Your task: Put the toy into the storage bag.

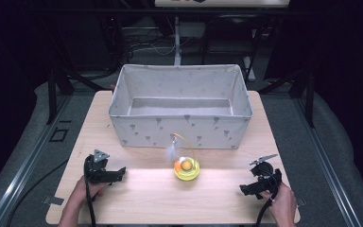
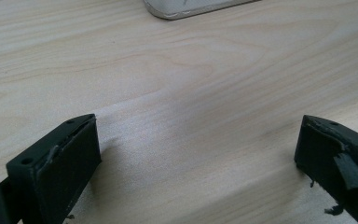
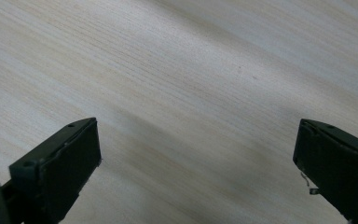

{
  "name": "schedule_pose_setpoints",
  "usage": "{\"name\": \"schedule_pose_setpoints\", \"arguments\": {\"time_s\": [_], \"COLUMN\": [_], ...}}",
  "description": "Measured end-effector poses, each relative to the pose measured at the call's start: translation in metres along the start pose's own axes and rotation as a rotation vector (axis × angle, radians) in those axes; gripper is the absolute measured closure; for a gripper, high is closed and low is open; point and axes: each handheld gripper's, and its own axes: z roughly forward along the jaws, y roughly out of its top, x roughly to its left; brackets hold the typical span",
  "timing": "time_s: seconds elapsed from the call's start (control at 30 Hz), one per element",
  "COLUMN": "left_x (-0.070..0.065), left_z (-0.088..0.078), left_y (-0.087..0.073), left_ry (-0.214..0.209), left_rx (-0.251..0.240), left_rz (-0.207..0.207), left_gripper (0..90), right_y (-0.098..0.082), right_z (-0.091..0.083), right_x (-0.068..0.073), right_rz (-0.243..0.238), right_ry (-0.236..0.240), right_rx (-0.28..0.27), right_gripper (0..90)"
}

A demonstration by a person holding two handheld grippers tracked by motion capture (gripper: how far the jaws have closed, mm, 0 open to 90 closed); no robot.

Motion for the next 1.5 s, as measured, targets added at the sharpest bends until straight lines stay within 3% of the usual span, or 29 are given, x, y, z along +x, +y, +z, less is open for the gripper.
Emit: {"name": "schedule_pose_setpoints", "arguments": {"time_s": [0.27, 0.53, 0.73, 0.8, 1.03, 1.07, 1.23, 1.27, 1.5], "left_x": [0.000, 0.000, 0.000, 0.000, 0.000, 0.000, 0.000, 0.000, 0.000], "left_z": [0.000, 0.000, 0.000, 0.000, 0.000, 0.000, 0.000, 0.000, 0.000], "left_y": [0.000, 0.000, 0.000, 0.000, 0.000, 0.000, 0.000, 0.000, 0.000], "left_ry": [0.000, -0.001, 0.000, 0.000, 0.000, 0.000, 0.000, -0.001, 0.001], "left_rx": [0.000, -0.001, -0.001, 0.000, -0.001, -0.001, -0.001, -0.001, -0.002], "left_rz": [0.000, -0.001, -0.001, 0.000, 0.000, -0.001, -0.002, -0.002, 0.000], "left_gripper": [0.1, 0.1, 0.1, 0.1, 0.1, 0.1, 0.1, 0.1, 0.1], "right_y": [0.003, 0.014, 0.022, 0.027, 0.038, 0.044, 0.055, 0.064, 0.094], "right_z": [-0.004, -0.010, -0.017, -0.021, -0.027, -0.029, -0.034, -0.037, -0.045], "right_x": [0.004, 0.019, 0.030, 0.031, 0.042, 0.050, 0.063, 0.072, 0.098], "right_rz": [-0.027, -0.086, -0.108, -0.145, -0.197, -0.233, -0.302, -0.339, -0.430], "right_ry": [-0.015, -0.032, -0.025, -0.007, 0.044, 0.062, 0.104, 0.126, 0.150], "right_rx": [0.014, 0.042, 0.028, 0.059, 0.069, 0.080, 0.087, 0.100, 0.116], "right_gripper": [1.6, 1.4, 0.9, 0.9, 0.0, 0.0, 0.0, 0.0, 0.1]}}
